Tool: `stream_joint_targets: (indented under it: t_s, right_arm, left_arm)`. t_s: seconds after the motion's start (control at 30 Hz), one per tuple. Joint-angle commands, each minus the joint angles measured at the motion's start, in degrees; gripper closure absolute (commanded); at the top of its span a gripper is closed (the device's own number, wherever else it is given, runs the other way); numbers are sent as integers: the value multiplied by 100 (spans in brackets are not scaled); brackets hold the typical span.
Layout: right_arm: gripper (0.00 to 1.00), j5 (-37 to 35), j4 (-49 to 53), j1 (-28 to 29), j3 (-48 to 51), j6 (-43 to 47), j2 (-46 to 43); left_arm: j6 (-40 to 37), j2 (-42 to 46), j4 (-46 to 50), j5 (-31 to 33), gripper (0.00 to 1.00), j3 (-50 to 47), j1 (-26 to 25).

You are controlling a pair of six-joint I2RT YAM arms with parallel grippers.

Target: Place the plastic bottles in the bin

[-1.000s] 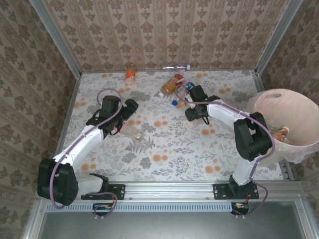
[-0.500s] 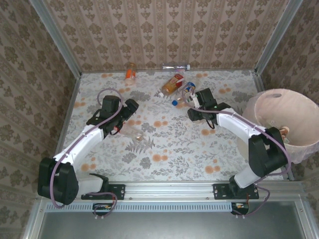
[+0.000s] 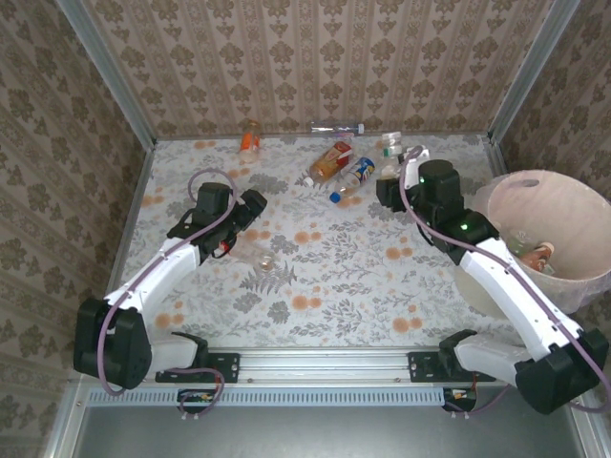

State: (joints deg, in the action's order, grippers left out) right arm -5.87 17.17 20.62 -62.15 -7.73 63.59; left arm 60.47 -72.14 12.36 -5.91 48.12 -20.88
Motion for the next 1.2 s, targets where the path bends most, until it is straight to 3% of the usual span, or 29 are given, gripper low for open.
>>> stream_joint_targets:
  t_s: [0.0, 0.33, 0.5, 0.83, 0.93, 1.1, 1.17]
  right_arm:
    - [53, -299, 236, -120, -343, -175, -373]
    - [55, -1670, 1087, -641, -796, -196, -1149]
    - [55, -1772, 1332, -1219, -787, -216, -1529]
    - [52, -2469, 2754, -2219, -1297, 383, -1696]
    - [50, -2446, 3109, -2693, -1309, 411, -1691]
    - [49, -1649, 3506, -3813, -1291, 432, -1585]
    - [49, -1662, 3591, -4102, -1282, 456, -1550]
  left_arm:
    - [62, -28, -129, -66, 0, 11, 41]
    - [51, -27, -85, -66, 0, 35, 43]
    - [79, -127, -112, -120, 0, 101, 23]
    - [20, -234, 36, -112, 0, 323, -26]
    - [9, -269, 64, -122, 0, 392, -21]
    - [-60, -477, 158, -244, 0, 649, -31]
    - [-93, -590, 204, -292, 0, 773, -55]
